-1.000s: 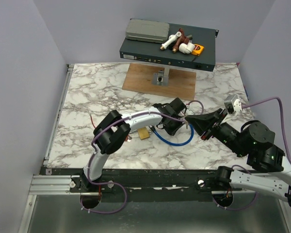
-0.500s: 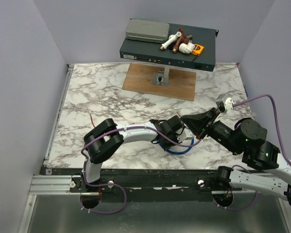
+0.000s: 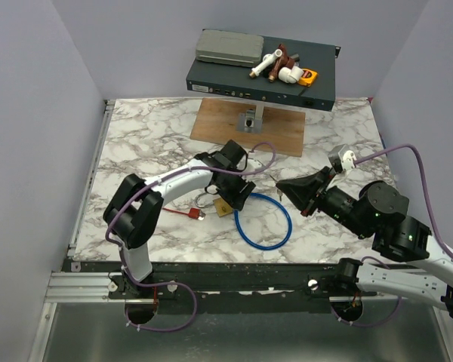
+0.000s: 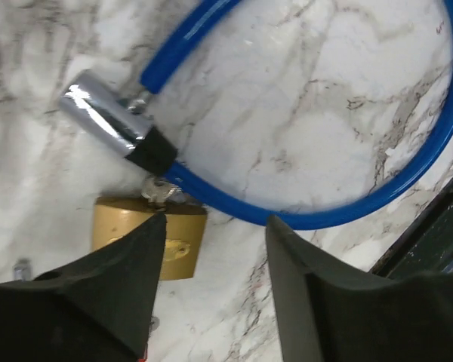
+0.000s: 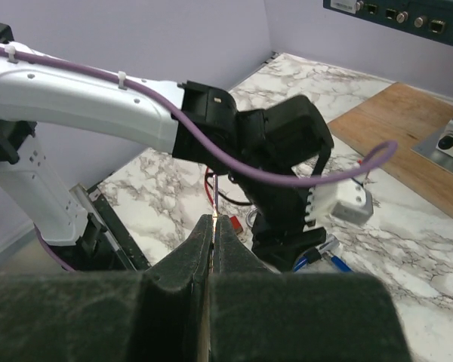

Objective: Unlock with the key
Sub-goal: Adjust the lock at the center of the board.

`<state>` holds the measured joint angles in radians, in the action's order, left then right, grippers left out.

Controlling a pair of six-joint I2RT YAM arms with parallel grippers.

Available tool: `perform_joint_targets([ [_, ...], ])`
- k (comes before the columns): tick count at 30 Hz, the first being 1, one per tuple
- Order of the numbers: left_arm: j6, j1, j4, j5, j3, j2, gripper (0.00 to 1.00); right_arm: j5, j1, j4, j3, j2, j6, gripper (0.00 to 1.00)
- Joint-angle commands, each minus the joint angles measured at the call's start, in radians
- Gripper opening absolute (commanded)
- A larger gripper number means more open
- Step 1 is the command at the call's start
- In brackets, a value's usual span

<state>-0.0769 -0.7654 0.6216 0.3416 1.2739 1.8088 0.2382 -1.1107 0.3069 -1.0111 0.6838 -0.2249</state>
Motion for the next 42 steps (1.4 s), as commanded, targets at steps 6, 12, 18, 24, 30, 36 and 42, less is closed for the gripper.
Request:
perform_joint_targets([
  [6,0.114,0.040,0.020,0.017,0.074,0.013,0.62,-0.012,0.001,-0.024,-0.020,0.006,0.016,0.01],
  [12,0.109,0.046,0.017,-0.058,0.093,0.081,0.62,0.003,0.001,-0.017,-0.016,-0.013,0.021,0.01],
  [18,0.130,0.069,-0.011,-0.113,0.102,0.101,0.64,0.012,0.001,-0.011,-0.008,-0.029,0.025,0.01],
  [24,0.129,0.050,-0.007,-0.096,0.148,0.168,0.68,0.019,0.001,-0.009,-0.004,-0.038,0.033,0.01],
  [30,0.123,0.011,0.017,-0.059,0.211,0.266,0.57,0.035,0.000,0.002,-0.007,-0.048,0.039,0.01],
  [36,0.106,-0.022,0.004,0.002,0.221,0.287,0.51,0.053,0.001,0.017,-0.011,-0.060,0.046,0.01],
  [42,0.033,-0.080,0.039,-0.008,0.315,0.328,0.35,0.061,0.000,0.022,-0.018,-0.057,0.053,0.01],
])
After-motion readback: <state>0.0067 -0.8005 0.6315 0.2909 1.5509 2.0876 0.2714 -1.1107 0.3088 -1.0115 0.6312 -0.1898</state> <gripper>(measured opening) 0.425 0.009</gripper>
